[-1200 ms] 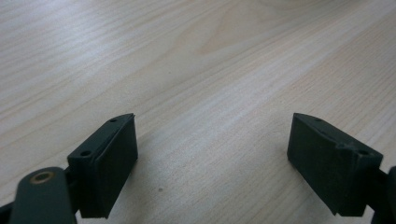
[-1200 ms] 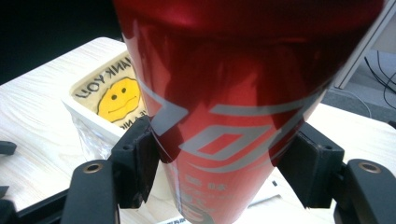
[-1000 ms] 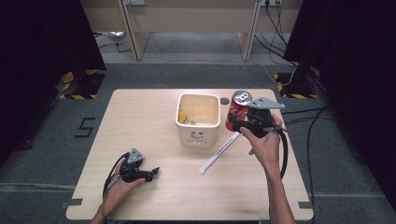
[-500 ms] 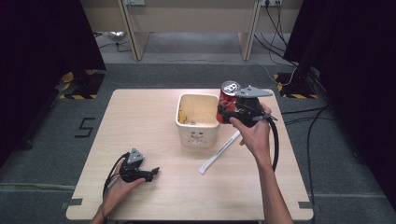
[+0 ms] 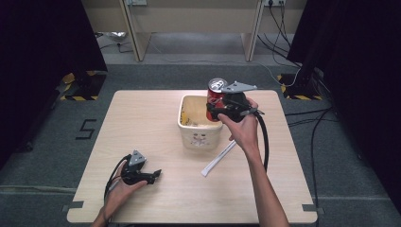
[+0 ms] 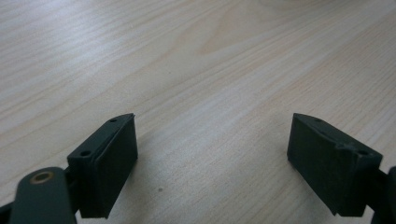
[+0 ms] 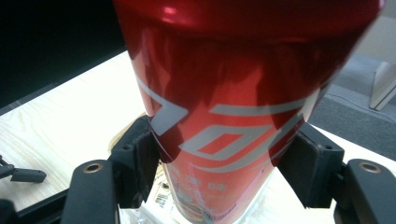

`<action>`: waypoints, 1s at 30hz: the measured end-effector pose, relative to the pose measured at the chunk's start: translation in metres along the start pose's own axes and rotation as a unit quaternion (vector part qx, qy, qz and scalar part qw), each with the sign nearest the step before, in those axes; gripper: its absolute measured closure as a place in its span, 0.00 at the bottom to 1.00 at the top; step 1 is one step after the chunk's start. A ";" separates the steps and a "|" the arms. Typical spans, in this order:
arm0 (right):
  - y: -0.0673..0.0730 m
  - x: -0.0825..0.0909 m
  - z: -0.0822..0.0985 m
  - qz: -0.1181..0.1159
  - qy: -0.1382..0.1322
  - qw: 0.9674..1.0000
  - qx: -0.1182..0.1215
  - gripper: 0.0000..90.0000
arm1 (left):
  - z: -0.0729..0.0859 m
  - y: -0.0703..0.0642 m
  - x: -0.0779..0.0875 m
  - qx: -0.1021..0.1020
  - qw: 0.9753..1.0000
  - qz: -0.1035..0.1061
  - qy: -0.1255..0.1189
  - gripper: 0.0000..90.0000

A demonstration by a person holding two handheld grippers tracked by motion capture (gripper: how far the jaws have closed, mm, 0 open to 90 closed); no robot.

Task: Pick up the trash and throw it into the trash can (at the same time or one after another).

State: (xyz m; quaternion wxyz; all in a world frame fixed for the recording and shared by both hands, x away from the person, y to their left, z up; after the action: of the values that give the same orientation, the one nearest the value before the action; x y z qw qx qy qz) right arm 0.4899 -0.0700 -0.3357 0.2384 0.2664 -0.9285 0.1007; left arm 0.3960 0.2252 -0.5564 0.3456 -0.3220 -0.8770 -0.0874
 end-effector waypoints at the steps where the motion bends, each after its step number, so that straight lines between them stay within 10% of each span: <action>1: 0.002 -0.003 0.000 -0.003 0.002 1.000 0.001 0.38 | 0.000 0.000 0.000 0.000 1.000 0.000 0.000 0.17; 30: 0.026 -0.067 0.013 -0.034 0.055 0.998 0.001 0.38 | 0.000 0.000 0.000 0.000 1.000 -0.001 -0.001 0.17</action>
State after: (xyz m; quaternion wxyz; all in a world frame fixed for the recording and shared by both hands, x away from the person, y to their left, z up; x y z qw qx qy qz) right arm 0.5209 -0.0226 -0.3813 0.2920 0.2919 -0.9043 0.1084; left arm 0.3961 0.2252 -0.5565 0.3447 -0.3215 -0.8776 -0.0873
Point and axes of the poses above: each handheld gripper's, and its own axes: x roughly backward along the jaws, z roughly out of its underside, y roughly to its left, the point moved 5 cm from there along -x, roughly forward along the jaws, and after that the axes turned 4 degrees about z, right-handed, at the moved point
